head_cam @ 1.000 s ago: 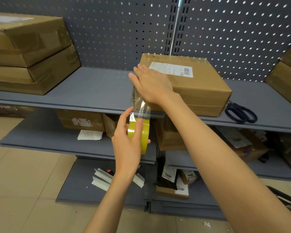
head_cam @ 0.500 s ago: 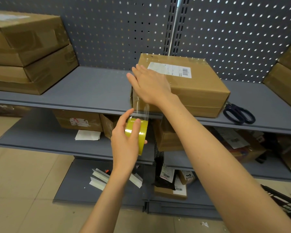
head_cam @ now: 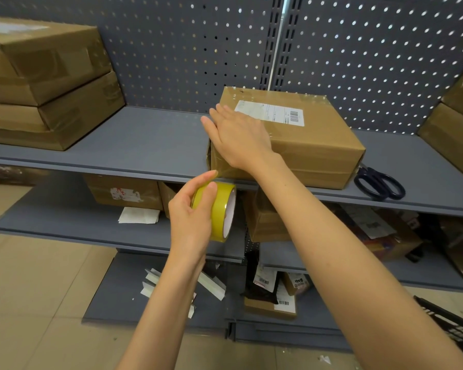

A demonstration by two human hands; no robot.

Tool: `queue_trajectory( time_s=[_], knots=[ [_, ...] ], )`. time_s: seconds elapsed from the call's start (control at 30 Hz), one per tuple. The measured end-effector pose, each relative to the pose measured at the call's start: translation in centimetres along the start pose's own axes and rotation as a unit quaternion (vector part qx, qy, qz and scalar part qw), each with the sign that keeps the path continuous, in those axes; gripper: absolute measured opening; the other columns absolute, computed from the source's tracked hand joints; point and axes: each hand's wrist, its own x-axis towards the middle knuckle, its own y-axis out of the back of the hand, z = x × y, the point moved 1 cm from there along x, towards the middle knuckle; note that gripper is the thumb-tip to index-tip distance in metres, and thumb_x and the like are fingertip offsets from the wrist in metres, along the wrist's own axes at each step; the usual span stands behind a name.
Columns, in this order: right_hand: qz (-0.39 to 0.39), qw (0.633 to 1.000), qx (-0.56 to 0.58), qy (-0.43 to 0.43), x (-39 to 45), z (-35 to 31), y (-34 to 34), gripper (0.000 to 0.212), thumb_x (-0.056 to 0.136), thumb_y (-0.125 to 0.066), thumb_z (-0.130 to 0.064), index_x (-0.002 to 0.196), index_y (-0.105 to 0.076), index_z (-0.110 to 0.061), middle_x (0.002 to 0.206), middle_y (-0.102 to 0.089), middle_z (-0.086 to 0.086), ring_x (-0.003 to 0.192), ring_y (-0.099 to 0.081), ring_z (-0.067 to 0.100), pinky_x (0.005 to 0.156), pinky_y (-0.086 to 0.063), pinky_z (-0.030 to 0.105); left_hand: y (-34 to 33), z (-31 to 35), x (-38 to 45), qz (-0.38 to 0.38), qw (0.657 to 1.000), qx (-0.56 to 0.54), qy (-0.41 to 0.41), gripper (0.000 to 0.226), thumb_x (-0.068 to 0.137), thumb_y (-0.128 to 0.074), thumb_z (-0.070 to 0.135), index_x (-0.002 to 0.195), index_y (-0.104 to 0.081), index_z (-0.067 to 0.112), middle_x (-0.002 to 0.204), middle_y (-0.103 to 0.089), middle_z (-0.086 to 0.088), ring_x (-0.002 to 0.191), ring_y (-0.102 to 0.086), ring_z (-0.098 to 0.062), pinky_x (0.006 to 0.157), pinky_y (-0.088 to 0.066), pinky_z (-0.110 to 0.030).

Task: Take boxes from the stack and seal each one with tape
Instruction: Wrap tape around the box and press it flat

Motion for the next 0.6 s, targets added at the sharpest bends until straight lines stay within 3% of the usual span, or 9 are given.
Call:
queue_trajectory(
  time_s=[0.13,0.23,0.3,0.37,0.47,0.6],
  knots=[
    [0.003,1.0,0.002,-0.002,-0.1,0.1,-0.1,0.055,0.104,-0.016,-0.043,0.148,-0.032,-0.013,0.154,-0.032,0.003,0.141,-0.03,0.018,0.106,-0.033,0.034,0.1,-0.1,0.1,0.001,1.0,-0.001,-0.006,0.024,0.096,-0.054,0.013,0.098,-0.064,0.035,0.106,-0.065,0.013,0.104,-0.06,-0.005,0.091,-0.049,-0.024],
    [-0.007,0.998,0.056,-0.008,-0.1,0.2,0.1,0.057,0.103,-0.018,-0.047,0.148,-0.033,-0.014,0.153,-0.034,0.0,0.141,-0.029,0.015,0.107,-0.032,0.035,-0.1,-0.5,-0.1,0.005,1.0,0.011,-0.014,0.026,0.096,-0.052,0.014,0.099,-0.061,0.038,0.102,-0.062,0.013,0.091,-0.059,0.004,0.078,-0.048,-0.017],
    [0.018,0.983,0.184,-0.017,-0.3,0.3,0.7,0.051,0.103,-0.023,-0.047,0.134,-0.051,-0.017,0.14,-0.051,0.0,0.127,-0.047,0.015,0.098,-0.04,0.038,-0.1,-0.8,-0.2,0.003,1.0,0.017,-0.016,0.025,0.097,-0.052,0.015,0.101,-0.059,0.038,0.1,-0.06,0.014,0.084,-0.057,0.01,0.069,-0.047,-0.01],
    [0.083,0.956,0.279,-0.024,-0.8,0.9,1.3,0.039,0.103,-0.03,-0.039,0.106,-0.063,-0.019,0.11,-0.065,-0.002,0.099,-0.057,0.012,0.082,-0.043,0.034,-0.1,-1.1,-0.2,0.001,1.0,0.024,-0.017,0.023,0.097,-0.051,0.016,0.105,-0.058,0.037,0.103,-0.06,0.014,0.086,-0.057,0.009,0.069,-0.046,-0.008],
    [0.159,0.957,0.237,-0.042,-2.2,2.8,1.8,0.035,0.102,-0.037,-0.031,0.109,-0.066,-0.012,0.107,-0.065,0.002,0.1,-0.056,0.017,0.084,-0.041,0.033,-0.2,-1.4,-0.2,-0.005,0.999,0.04,-0.018,0.021,0.098,-0.05,0.019,0.112,-0.057,0.033,0.107,-0.058,0.011,0.095,-0.057,-0.001,0.071,-0.045,-0.011],
    [0.21,0.957,0.165,-0.115,-4.9,6.8,2.3,0.033,0.101,-0.039,-0.028,0.105,-0.067,-0.01,0.103,-0.063,0.003,0.097,-0.055,0.017,0.082,-0.037,0.029,-0.3,-1.8,-0.2,-0.001,0.999,0.044,-0.017,0.022,0.098,-0.051,0.02,0.117,-0.055,0.03,0.105,-0.056,0.012,0.092,-0.056,-0.003,0.065,-0.045,-0.008]
  ],
)
